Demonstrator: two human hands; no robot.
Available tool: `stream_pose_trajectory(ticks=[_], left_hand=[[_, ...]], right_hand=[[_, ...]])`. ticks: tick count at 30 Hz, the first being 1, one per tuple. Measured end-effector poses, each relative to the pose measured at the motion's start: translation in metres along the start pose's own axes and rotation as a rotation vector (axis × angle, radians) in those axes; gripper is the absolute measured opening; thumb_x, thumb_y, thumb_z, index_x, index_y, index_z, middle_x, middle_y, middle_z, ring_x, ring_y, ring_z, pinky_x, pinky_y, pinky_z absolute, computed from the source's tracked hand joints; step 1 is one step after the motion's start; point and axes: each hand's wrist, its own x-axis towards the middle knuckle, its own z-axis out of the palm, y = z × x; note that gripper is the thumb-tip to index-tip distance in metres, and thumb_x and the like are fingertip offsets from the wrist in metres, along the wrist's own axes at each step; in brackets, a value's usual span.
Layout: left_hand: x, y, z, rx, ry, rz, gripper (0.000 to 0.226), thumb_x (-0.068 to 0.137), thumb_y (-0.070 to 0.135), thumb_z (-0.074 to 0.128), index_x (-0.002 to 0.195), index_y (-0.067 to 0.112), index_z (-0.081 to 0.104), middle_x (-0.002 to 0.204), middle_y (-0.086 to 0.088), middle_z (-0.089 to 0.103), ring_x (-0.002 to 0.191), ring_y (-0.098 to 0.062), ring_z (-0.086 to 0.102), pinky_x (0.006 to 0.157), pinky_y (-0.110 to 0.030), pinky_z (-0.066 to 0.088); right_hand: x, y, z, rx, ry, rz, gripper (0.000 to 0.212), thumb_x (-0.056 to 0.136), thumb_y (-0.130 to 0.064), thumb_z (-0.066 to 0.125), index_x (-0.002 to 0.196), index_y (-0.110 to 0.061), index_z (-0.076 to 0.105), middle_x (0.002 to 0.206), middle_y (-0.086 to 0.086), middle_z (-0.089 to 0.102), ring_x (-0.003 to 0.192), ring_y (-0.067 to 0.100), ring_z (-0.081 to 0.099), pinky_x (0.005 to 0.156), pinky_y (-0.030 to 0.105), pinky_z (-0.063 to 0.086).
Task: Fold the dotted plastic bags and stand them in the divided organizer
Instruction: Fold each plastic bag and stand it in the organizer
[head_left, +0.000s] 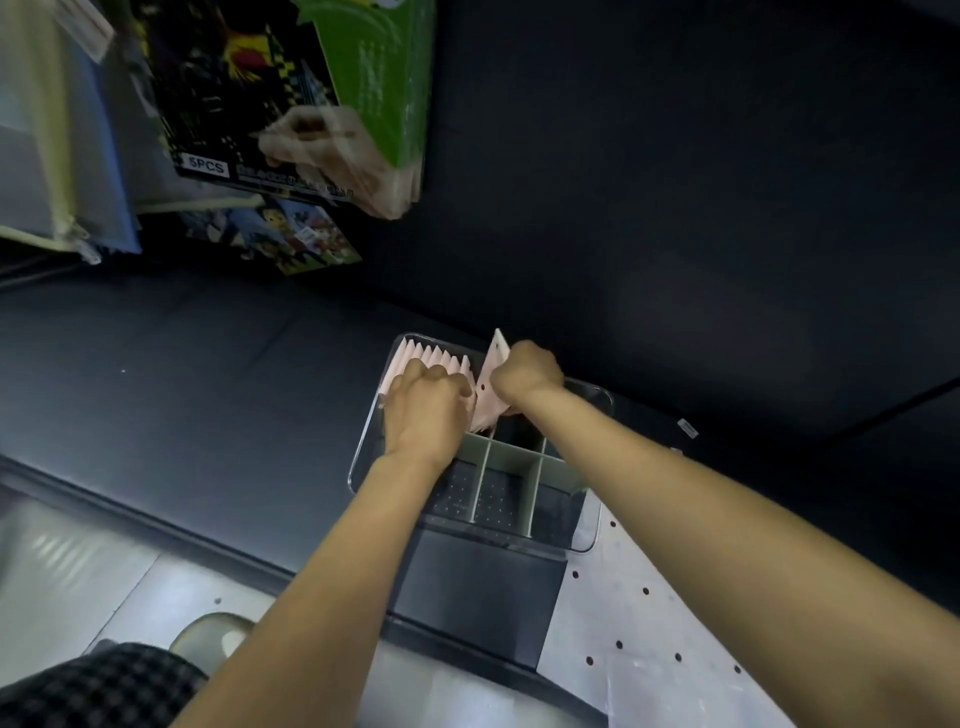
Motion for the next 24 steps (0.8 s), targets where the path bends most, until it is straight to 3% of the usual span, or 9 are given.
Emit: stream_pose_trajectory(ticks=[3,5,7,10,13,17,20,22,24], left_hand=[[-0.005,0.002,0.000,-0.008,0.009,0.001,0.020,0.091,0.013,0.049,0.099,0.014,0.067,0.097,-0.005,0.064,0.105,-0.026,0.048,0.084,-0.041,0.042],[-0.009,-0.002,0.001,-0.022,0.014,-0.009,0.017,0.090,0.014,0.050,0.095,0.011,0.065,0.095,-0.006,0.063,0.100,-0.027,0.048,0.083,-0.039,0.041],[-0.013,-0.006,0.002,-0.086,0.041,-0.023,0.017,0.090,0.015,0.051,0.100,0.012,0.065,0.100,-0.006,0.063,0.100,-0.027,0.047,0.085,-0.038,0.040],[-0.019,-0.009,0.003,-0.257,0.161,-0.043,0.021,0.093,0.018,0.054,0.106,0.012,0.069,0.106,-0.006,0.062,0.101,-0.025,0.048,0.086,-0.037,0.041],[-0.024,-0.004,0.005,-0.314,0.235,-0.057,0.021,0.092,0.025,0.058,0.105,0.014,0.070,0.103,-0.004,0.065,0.098,-0.025,0.051,0.089,-0.038,0.041],[-0.029,0.001,0.013,-0.255,0.144,-0.022,0.023,0.087,0.027,0.064,0.108,0.018,0.069,0.099,-0.001,0.067,0.098,-0.024,0.052,0.098,-0.045,0.036],[-0.031,0.002,0.015,-0.183,0.143,-0.036,0.022,0.088,0.021,0.063,0.109,0.017,0.069,0.105,-0.003,0.065,0.103,-0.026,0.049,0.103,-0.049,0.032],[-0.034,0.010,0.014,-0.136,0.196,-0.009,0.019,0.088,0.018,0.062,0.105,0.015,0.070,0.107,-0.006,0.062,0.102,-0.029,0.049,0.100,-0.045,0.032],[-0.041,0.028,0.014,-0.118,0.250,0.112,0.016,0.086,0.015,0.064,0.100,0.012,0.071,0.101,-0.008,0.062,0.097,-0.031,0.051,0.086,-0.041,0.037]], right_hand=[[-0.007,-0.007,0.015,-0.005,-0.099,-0.034,0.030,0.094,-0.025,0.049,0.111,-0.003,0.060,0.109,0.015,0.066,0.089,0.025,0.064,0.071,0.029,0.051],[-0.008,-0.009,0.020,0.231,-0.300,0.037,0.046,0.098,-0.043,0.038,0.115,-0.005,0.057,0.110,0.014,0.066,0.095,0.025,0.065,0.087,0.036,0.053],[-0.009,-0.007,0.015,0.448,-0.417,0.088,0.051,0.096,-0.054,0.033,0.109,-0.011,0.057,0.102,0.011,0.067,0.094,0.023,0.065,0.089,0.036,0.052],[-0.004,0.007,0.007,0.303,-0.298,0.006,0.035,0.094,-0.043,0.048,0.093,-0.009,0.059,0.091,0.010,0.068,0.080,0.020,0.068,0.077,0.033,0.058],[-0.002,0.017,0.009,0.158,-0.177,-0.040,0.028,0.090,-0.032,0.060,0.092,-0.004,0.065,0.083,0.010,0.071,0.073,0.021,0.071,0.074,0.033,0.060],[-0.007,0.025,0.015,0.324,-0.213,0.006,0.020,0.090,-0.017,0.061,0.092,0.001,0.070,0.080,0.015,0.072,0.076,0.025,0.071,0.080,0.038,0.058],[-0.021,0.045,0.011,0.404,-0.155,-0.104,0.019,0.090,-0.009,0.056,0.077,-0.011,0.069,0.079,0.011,0.071,0.069,0.019,0.067,0.081,0.039,0.058],[-0.036,0.074,0.002,0.432,-0.081,-0.211,0.016,0.091,-0.013,0.055,0.085,-0.020,0.068,0.082,0.003,0.071,0.071,0.013,0.066,0.081,0.033,0.057],[-0.055,0.113,-0.009,0.417,-0.024,-0.315,0.014,0.091,-0.017,0.058,0.098,-0.022,0.068,0.088,-0.007,0.069,0.078,0.005,0.064,0.079,0.018,0.053]])
